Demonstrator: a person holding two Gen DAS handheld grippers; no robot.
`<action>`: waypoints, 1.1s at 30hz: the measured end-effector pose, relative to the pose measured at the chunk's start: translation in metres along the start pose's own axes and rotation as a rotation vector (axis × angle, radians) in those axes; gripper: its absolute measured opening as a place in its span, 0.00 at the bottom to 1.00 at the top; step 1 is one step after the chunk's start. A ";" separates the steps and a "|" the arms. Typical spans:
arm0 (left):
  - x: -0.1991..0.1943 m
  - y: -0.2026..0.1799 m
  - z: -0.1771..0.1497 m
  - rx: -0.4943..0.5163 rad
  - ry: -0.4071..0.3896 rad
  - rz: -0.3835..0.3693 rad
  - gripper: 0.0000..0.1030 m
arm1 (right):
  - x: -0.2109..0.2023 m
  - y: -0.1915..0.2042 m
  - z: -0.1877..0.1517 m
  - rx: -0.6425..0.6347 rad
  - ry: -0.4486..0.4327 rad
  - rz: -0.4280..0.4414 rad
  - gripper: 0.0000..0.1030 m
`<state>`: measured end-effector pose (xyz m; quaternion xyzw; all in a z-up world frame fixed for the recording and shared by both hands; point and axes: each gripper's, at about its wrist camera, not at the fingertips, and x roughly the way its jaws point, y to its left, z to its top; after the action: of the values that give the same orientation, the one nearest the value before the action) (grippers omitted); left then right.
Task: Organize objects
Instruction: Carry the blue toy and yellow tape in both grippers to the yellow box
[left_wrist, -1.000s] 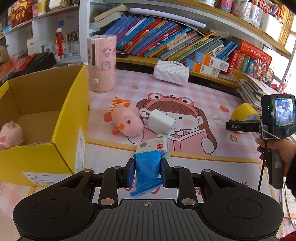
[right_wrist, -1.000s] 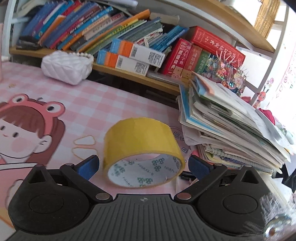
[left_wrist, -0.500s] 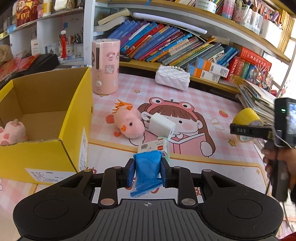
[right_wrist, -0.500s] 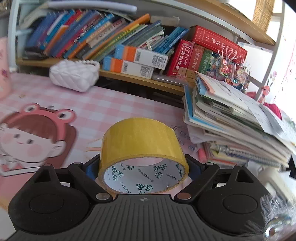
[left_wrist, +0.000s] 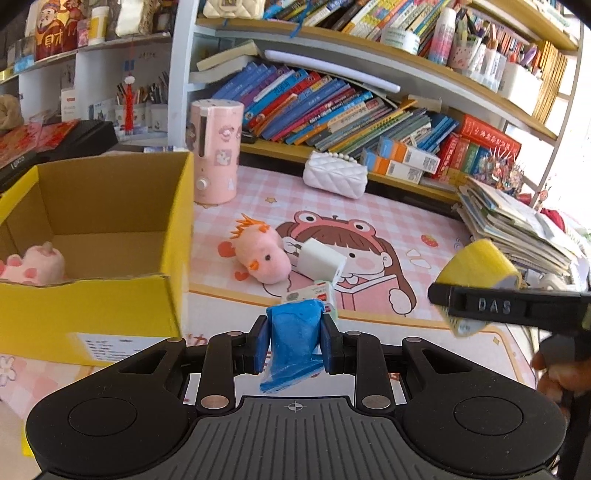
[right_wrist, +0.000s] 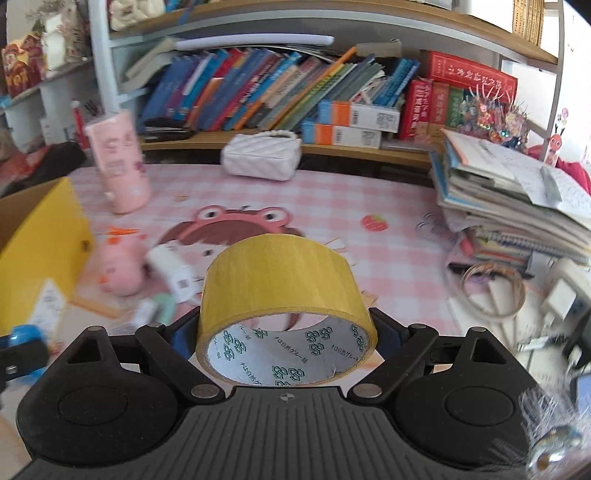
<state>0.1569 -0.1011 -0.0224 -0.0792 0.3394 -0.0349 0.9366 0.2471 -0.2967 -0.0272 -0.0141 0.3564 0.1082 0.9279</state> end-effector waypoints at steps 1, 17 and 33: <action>-0.004 0.004 -0.001 0.000 -0.006 -0.002 0.26 | -0.005 0.007 -0.003 0.000 0.001 0.007 0.87; -0.065 0.084 -0.025 -0.047 -0.018 0.009 0.26 | -0.058 0.119 -0.053 -0.129 0.025 0.093 0.87; -0.128 0.144 -0.047 -0.051 -0.068 0.059 0.26 | -0.097 0.195 -0.083 -0.165 0.008 0.166 0.87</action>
<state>0.0298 0.0502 -0.0022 -0.0943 0.3106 0.0042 0.9458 0.0808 -0.1332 -0.0145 -0.0614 0.3500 0.2134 0.9100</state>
